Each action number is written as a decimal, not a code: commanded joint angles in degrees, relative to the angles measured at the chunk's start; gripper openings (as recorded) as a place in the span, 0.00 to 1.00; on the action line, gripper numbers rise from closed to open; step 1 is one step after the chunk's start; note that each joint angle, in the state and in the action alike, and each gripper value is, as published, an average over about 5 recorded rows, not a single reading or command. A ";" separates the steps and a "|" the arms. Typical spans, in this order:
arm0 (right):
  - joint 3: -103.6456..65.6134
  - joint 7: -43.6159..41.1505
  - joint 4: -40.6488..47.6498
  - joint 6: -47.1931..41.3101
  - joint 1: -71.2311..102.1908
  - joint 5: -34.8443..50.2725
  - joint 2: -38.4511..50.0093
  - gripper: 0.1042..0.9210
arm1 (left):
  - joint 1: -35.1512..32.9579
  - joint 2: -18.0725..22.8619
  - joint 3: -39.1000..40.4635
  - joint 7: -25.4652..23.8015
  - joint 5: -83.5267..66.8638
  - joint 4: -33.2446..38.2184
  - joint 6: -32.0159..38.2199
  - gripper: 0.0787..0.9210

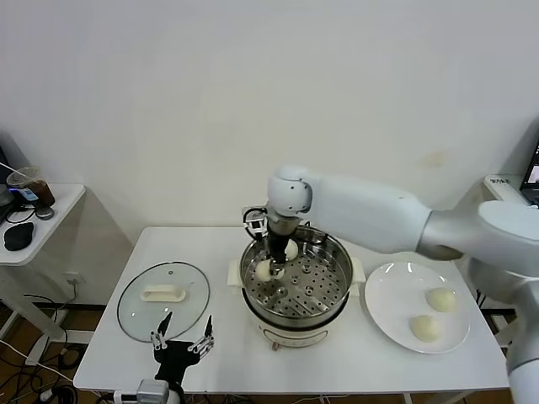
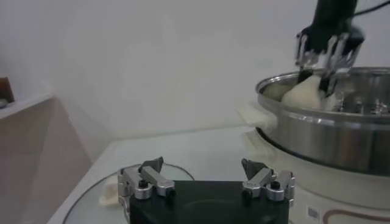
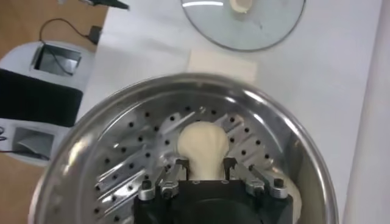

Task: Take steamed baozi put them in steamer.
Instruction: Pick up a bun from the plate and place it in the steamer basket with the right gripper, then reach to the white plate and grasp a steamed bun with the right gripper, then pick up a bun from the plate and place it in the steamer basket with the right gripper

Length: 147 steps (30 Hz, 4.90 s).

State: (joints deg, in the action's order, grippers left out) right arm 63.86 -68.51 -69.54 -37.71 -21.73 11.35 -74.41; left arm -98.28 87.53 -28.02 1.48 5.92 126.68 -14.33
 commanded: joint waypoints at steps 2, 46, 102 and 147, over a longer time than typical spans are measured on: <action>-0.63 1.14 3.04 -0.46 2.41 -2.27 -3.74 0.40 | 0.01 0.01 -0.21 0.07 -0.20 -0.11 -0.10 0.88; -26.14 -12.96 -21.55 28.50 22.56 -22.90 55.89 0.88 | -3.97 -0.59 -3.39 -0.63 -2.37 1.51 0.19 0.88; -42.14 -8.35 -3.18 32.64 42.93 -35.69 39.66 0.86 | -3.38 0.57 -3.48 -0.71 -0.81 -0.68 0.14 0.88; -0.64 -11.92 -14.66 51.08 -11.96 2.11 22.41 0.51 | -1.24 1.00 -3.22 1.67 0.65 0.76 1.93 0.88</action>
State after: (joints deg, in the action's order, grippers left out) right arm 54.26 -80.64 -82.39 -1.07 -26.02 5.36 -46.42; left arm -99.51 88.59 -31.21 3.01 6.36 127.13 -12.49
